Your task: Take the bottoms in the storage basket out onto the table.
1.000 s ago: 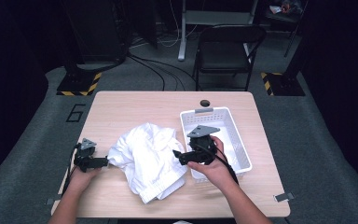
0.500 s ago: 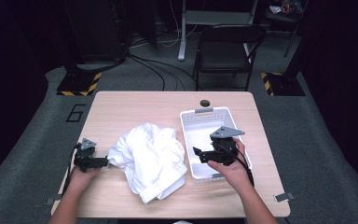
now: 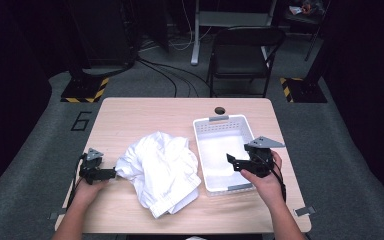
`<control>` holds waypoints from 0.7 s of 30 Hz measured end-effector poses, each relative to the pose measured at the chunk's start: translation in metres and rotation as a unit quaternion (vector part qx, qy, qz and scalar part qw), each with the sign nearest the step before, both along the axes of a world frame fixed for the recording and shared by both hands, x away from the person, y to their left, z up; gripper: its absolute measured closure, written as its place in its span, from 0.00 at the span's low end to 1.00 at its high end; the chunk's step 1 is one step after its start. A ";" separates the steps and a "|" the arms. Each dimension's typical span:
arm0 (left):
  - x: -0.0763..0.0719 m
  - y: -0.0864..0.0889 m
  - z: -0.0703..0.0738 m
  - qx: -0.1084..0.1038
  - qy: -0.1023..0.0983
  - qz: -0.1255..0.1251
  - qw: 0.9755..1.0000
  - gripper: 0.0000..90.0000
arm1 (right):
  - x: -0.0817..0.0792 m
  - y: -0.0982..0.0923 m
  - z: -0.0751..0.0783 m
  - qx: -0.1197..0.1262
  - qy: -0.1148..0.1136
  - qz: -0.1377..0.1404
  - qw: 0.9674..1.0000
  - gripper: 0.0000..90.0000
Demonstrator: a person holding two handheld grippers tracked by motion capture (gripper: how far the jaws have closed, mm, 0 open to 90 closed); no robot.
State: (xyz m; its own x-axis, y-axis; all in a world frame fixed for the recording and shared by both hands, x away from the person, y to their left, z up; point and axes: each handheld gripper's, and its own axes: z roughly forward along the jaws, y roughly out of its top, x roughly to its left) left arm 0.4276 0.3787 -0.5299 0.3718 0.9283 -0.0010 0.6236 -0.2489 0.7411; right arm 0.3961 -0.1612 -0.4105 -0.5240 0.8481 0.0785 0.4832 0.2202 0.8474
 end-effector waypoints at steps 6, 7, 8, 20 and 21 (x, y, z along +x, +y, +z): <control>0.000 0.000 0.000 0.000 0.000 0.000 1.000 0.14 | -0.002 -0.018 -0.003 0.008 -0.014 -0.023 1.000 0.24; 0.000 0.000 0.000 0.000 0.000 0.000 1.000 0.14 | -0.002 -0.022 -0.003 0.013 -0.014 -0.027 0.999 0.24; 0.000 0.000 0.000 0.000 0.000 0.000 1.000 0.14 | -0.002 -0.025 -0.003 0.016 -0.013 -0.033 0.999 0.25; 0.000 0.000 0.000 0.000 0.000 0.000 1.000 0.14 | -0.004 -0.052 -0.013 0.032 -0.009 -0.073 0.997 0.25; 0.000 0.000 0.000 0.000 0.000 0.000 1.000 0.14 | -0.004 -0.054 -0.014 0.033 -0.011 -0.074 0.997 0.25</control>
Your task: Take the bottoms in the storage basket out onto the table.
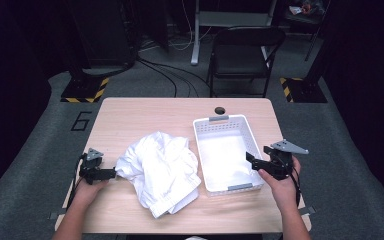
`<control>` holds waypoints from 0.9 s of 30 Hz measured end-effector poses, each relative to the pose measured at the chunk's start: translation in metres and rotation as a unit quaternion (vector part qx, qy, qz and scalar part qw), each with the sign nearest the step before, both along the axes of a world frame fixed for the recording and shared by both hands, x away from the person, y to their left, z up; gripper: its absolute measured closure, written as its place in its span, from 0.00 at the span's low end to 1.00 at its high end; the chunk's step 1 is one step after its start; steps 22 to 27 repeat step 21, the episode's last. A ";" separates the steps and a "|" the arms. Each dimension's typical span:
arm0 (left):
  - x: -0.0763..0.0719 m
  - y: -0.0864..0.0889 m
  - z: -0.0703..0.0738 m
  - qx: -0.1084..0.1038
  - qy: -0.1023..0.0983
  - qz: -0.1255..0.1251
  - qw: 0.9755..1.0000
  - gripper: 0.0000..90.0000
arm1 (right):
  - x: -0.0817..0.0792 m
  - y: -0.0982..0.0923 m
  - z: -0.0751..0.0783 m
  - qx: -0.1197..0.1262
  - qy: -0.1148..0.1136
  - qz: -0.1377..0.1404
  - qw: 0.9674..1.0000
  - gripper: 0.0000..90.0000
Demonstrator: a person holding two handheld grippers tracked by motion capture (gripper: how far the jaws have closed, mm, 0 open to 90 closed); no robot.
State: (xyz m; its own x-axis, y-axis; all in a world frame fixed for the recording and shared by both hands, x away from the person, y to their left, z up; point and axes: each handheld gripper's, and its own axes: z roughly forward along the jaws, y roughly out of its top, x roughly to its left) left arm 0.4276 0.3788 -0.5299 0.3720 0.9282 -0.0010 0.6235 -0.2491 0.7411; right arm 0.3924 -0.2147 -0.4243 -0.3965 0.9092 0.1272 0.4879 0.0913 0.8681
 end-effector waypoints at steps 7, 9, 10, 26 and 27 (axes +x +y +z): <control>0.000 0.000 0.000 0.000 0.000 0.000 1.000 0.14 | -0.003 -0.010 -0.008 0.005 -0.013 -0.029 0.999 0.26; 0.000 0.000 0.000 0.000 0.000 0.000 1.000 0.14 | -0.003 -0.014 -0.011 0.013 -0.013 -0.039 0.999 0.26; 0.000 0.000 0.000 0.000 0.000 0.000 1.000 0.14 | -0.003 -0.016 -0.013 0.018 -0.012 -0.041 0.999 0.26; 0.000 0.000 0.000 0.000 0.000 0.000 1.000 0.14 | 0.002 -0.017 -0.022 0.016 0.019 -0.038 0.999 0.23; 0.000 0.000 0.000 0.000 0.000 0.000 1.000 0.14 | 0.002 -0.017 -0.022 0.016 0.019 -0.038 0.999 0.23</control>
